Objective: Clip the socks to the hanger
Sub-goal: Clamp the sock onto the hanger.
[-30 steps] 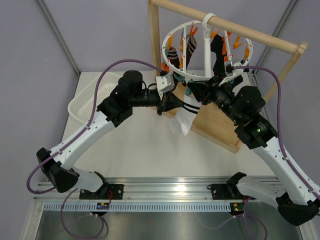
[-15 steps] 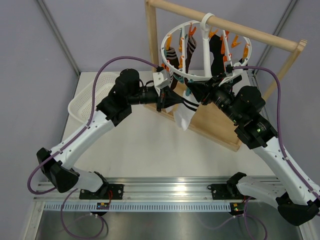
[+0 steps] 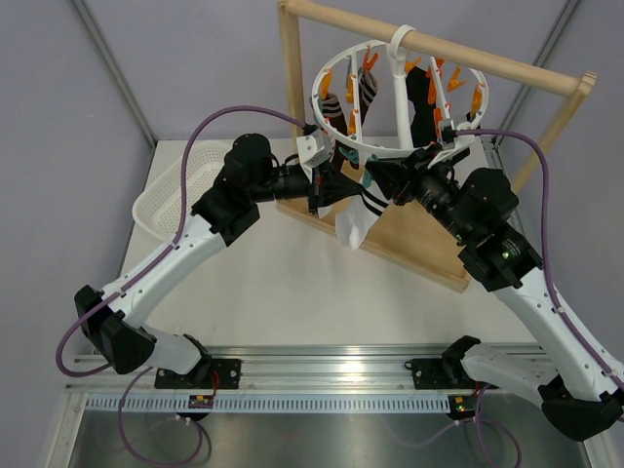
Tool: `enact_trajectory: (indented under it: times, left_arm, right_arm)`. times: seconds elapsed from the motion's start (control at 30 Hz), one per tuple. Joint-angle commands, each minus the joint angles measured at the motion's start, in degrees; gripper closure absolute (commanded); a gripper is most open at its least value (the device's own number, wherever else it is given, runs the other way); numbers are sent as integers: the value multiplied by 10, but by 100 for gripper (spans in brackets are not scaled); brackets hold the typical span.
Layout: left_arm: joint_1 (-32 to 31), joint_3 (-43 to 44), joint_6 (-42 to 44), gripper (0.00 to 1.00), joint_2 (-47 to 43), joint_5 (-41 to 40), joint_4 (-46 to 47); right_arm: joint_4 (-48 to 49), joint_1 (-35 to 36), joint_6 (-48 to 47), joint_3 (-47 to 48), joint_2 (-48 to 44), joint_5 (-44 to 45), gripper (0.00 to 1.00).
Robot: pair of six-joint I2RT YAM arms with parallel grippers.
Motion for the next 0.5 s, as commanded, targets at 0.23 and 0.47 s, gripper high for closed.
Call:
enact_trajectory:
  times: [0.23,0.47]
  left_arm:
    - [4,-5,-6,100,0,-14,63]
    - [4,-2,-22,100,5,-16,63]
  right_arm:
    - [-67,11,16,9,-20,-39,63]
    - [-93,11,16,20,-29,-32,27]
